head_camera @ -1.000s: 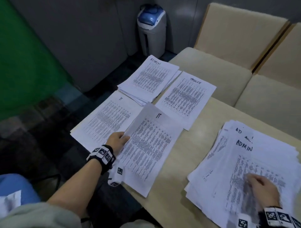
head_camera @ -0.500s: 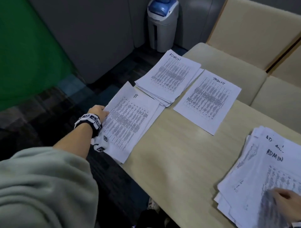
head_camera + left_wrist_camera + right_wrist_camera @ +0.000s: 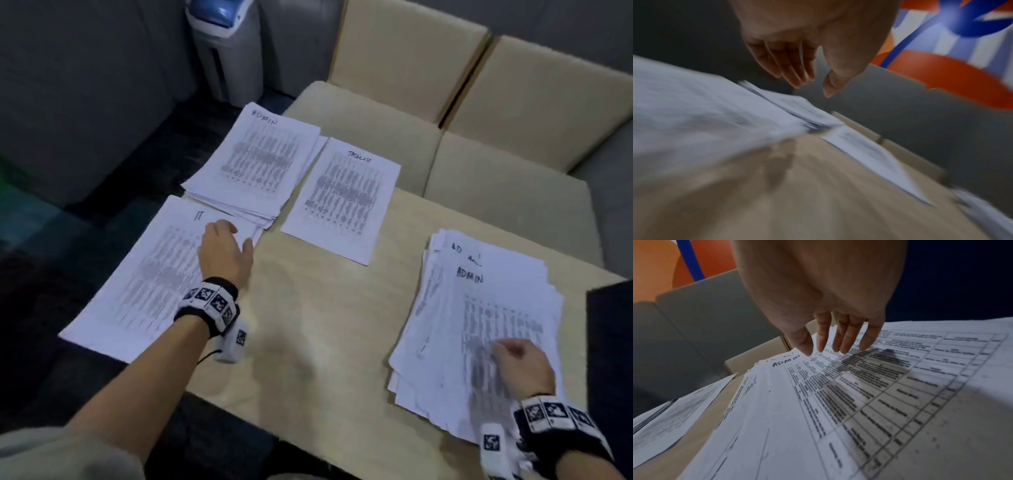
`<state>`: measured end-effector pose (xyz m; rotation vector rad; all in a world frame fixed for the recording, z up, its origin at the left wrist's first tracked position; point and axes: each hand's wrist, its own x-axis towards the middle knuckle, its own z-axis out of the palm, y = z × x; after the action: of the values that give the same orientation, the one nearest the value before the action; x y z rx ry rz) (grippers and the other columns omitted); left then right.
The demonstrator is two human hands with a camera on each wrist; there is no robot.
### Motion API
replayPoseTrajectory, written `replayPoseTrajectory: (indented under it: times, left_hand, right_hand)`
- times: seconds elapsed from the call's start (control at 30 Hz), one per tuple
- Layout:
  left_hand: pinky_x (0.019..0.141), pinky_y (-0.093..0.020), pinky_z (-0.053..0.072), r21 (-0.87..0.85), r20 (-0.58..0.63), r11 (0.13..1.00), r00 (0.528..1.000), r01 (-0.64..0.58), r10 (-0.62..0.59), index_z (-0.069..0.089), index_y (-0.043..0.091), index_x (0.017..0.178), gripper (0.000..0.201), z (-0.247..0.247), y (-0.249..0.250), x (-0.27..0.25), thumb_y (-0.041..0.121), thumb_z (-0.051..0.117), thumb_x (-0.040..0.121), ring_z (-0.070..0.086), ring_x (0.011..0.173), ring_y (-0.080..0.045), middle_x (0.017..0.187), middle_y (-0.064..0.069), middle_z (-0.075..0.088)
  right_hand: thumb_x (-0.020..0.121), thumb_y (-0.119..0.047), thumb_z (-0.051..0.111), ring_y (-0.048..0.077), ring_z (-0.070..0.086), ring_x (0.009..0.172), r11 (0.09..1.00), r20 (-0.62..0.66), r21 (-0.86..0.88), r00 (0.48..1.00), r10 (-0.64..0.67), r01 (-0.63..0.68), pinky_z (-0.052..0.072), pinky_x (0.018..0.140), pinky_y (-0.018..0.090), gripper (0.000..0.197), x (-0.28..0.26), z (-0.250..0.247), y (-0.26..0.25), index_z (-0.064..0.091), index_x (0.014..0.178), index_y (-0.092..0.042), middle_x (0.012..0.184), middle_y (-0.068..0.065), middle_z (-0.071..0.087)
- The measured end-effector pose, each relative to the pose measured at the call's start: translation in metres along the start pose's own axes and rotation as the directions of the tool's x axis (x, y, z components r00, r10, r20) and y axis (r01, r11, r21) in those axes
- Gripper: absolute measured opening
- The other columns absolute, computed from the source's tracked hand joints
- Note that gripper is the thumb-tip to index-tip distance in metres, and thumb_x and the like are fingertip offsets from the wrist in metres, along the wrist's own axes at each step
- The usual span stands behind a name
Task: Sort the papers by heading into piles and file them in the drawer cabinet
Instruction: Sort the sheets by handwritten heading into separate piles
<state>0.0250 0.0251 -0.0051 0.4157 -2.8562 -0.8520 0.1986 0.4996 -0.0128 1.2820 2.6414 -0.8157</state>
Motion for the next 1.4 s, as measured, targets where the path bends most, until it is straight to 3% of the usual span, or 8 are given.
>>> replayPoseTrajectory:
  times: [0.1, 0.23, 0.4, 0.8, 1.0, 1.17, 1.27, 1.4]
  left_hand:
    - [0.077, -0.036, 0.047, -0.217, 0.239, 0.972, 0.961, -0.086, 0.138, 0.054, 0.010, 0.105, 0.022, 0.043, 0.075, -0.047, 0.025, 0.063, 0.091, 0.056, 0.084, -0.022, 0.100, -0.006, 0.057]
    - [0.074, -0.031, 0.049, -0.336, 0.508, 0.915, 0.774, -0.225, 0.377, 0.061, 0.014, 0.094, 0.012, 0.094, 0.158, -0.110, 0.026, 0.062, 0.091, 0.060, 0.081, -0.018, 0.091, 0.000, 0.063]
    - [0.084, -0.033, 0.051, -0.277, 0.647, 0.920, 0.655, -0.276, 0.391, 0.062, 0.012, 0.108, 0.021, 0.143, 0.221, -0.159, 0.026, 0.058, 0.094, 0.061, 0.095, -0.020, 0.108, -0.004, 0.066]
    - [0.095, -0.038, 0.048, 0.111, 0.627, 0.989, 0.779, -0.098, 0.007, 0.046, 0.002, 0.129, 0.046, 0.196, 0.268, -0.189, 0.030, 0.056, 0.093, 0.055, 0.114, -0.030, 0.127, -0.015, 0.053]
    - [0.088, -0.035, 0.048, 0.141, 0.581, 0.986, 0.814, -0.093, -0.007, 0.050, 0.006, 0.120, 0.045, 0.198, 0.269, -0.197, 0.036, 0.066, 0.090, 0.057, 0.108, -0.027, 0.119, -0.011, 0.054]
    - [0.063, -0.026, 0.039, -0.005, 0.578, 0.998, 0.815, -0.056, 0.048, 0.047, 0.015, 0.076, 0.027, 0.195, 0.263, -0.186, 0.025, 0.071, 0.087, 0.052, 0.074, -0.022, 0.077, 0.000, 0.054]
    - [0.049, -0.024, 0.031, 0.009, 0.577, 0.985, 0.805, -0.174, 0.137, 0.040, 0.015, 0.058, 0.043, 0.183, 0.259, -0.174, 0.027, 0.067, 0.089, 0.048, 0.060, -0.023, 0.058, 0.001, 0.045]
    - [0.057, -0.026, 0.045, 0.267, 0.632, 0.809, 0.729, -0.523, 0.263, 0.048, 0.016, 0.063, 0.051, 0.153, 0.265, -0.163, 0.051, 0.042, 0.099, 0.053, 0.057, -0.020, 0.059, 0.001, 0.049]
  right_hand:
    - [0.090, -0.021, 0.067, 0.028, 0.055, 0.091, 0.999, -0.038, 0.028, 0.999, 0.023, -0.022, 0.044, 0.087, 0.037, 0.015, 0.004, -0.010, 0.008, 0.066, 0.101, -0.011, 0.111, 0.018, 0.065]
    - [0.082, -0.034, 0.076, 0.035, 0.059, 0.104, 0.994, -0.044, 0.004, 0.993, 0.108, -0.108, 0.049, 0.093, 0.042, 0.037, 0.014, -0.019, 0.019, 0.065, 0.109, -0.011, 0.122, 0.019, 0.057]
    - [0.069, -0.048, 0.085, 0.038, 0.047, 0.123, 0.985, -0.098, -0.032, 0.982, 0.164, -0.167, 0.044, 0.099, 0.050, 0.079, 0.029, -0.035, 0.034, 0.052, 0.127, -0.006, 0.133, 0.020, 0.047]
    - [0.093, -0.018, 0.061, 0.035, 0.054, 0.070, 0.976, -0.124, 0.213, 0.992, -0.008, 0.035, 0.039, 0.064, 0.032, 0.032, 0.076, -0.051, 0.074, 0.055, 0.066, -0.002, 0.063, 0.012, 0.054]
    - [0.093, -0.004, 0.057, 0.026, 0.062, 0.084, 0.864, -0.270, 0.502, 0.957, 0.108, 0.044, 0.047, 0.077, 0.030, 0.015, 0.069, -0.072, 0.089, 0.065, 0.105, -0.005, 0.093, 0.010, 0.067]
    - [0.081, 0.014, 0.064, 0.022, 0.068, 0.087, 0.654, 0.053, 0.748, 0.993, 0.106, -0.110, 0.052, 0.082, 0.033, 0.037, 0.069, -0.080, 0.093, 0.066, 0.107, -0.012, 0.096, 0.003, 0.071]
    - [0.080, 0.011, 0.065, 0.030, 0.068, 0.088, 0.646, 0.145, 0.741, 0.983, 0.116, -0.185, 0.052, 0.082, 0.037, 0.023, 0.062, -0.081, 0.093, 0.071, 0.086, -0.010, 0.089, 0.009, 0.073]
    - [0.079, 0.011, 0.064, 0.025, 0.071, 0.081, 0.558, 0.216, 0.804, 0.975, 0.050, -0.207, 0.054, 0.069, 0.029, 0.016, 0.050, -0.083, 0.087, 0.064, 0.095, 0.015, 0.092, 0.020, 0.071]
